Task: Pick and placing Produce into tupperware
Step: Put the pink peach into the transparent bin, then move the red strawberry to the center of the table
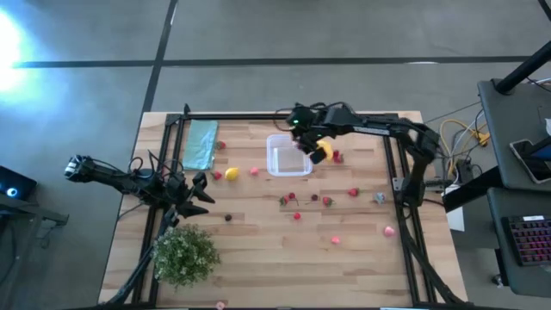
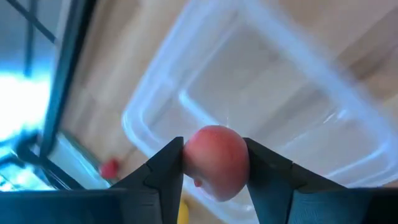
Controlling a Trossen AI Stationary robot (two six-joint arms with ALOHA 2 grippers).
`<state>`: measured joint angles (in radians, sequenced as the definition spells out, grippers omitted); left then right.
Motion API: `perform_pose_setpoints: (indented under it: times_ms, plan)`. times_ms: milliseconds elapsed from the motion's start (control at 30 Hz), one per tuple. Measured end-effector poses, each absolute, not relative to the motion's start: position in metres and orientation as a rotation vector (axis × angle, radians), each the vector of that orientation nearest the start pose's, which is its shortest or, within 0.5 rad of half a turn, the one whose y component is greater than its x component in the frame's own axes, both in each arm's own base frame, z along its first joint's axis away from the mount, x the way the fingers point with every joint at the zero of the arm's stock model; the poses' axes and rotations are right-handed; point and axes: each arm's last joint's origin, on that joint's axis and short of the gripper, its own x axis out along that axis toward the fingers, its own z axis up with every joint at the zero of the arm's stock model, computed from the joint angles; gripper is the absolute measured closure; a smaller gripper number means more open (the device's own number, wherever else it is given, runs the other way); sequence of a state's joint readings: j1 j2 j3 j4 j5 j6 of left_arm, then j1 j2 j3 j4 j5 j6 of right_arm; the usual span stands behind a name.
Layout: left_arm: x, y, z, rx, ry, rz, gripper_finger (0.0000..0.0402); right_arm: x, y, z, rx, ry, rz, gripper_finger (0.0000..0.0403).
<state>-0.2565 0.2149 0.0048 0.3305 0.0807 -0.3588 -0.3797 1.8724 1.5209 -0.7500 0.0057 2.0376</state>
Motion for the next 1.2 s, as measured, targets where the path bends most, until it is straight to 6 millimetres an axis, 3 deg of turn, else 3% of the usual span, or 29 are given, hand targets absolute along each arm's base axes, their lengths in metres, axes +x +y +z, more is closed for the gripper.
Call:
perform_pose_setpoints:
  times_ms: [333, 600, 867, 1000, 1200]
  plan:
    - [0.106, -0.030, 0.179, -0.365, -0.058, -0.358, 0.0246, 0.416, -0.151, 0.215, 1.980, 0.714, -1.443, 0.0243]
    - [0.106, -0.030, 0.179, -0.365, -0.059, -0.358, 0.0246, 0.439, -0.155, 0.210, 1.928, 0.853, -1.540, 0.0170]
    - [0.106, -0.030, 0.179, -0.365, -0.058, -0.357, 0.0246, 0.447, -0.157, 0.221, 1.915, 0.876, -1.444, 0.0087]
    - [0.106, -0.030, 0.179, -0.365, -0.058, -0.356, 0.0246, 0.442, -0.163, 0.233, 1.859, 0.860, -1.399, 0.0079]
    - [0.106, -0.030, 0.179, -0.366, -0.058, -0.354, 0.0246, 0.437, -0.171, 0.243, 1.640, 0.935, -1.218, 0.0082]
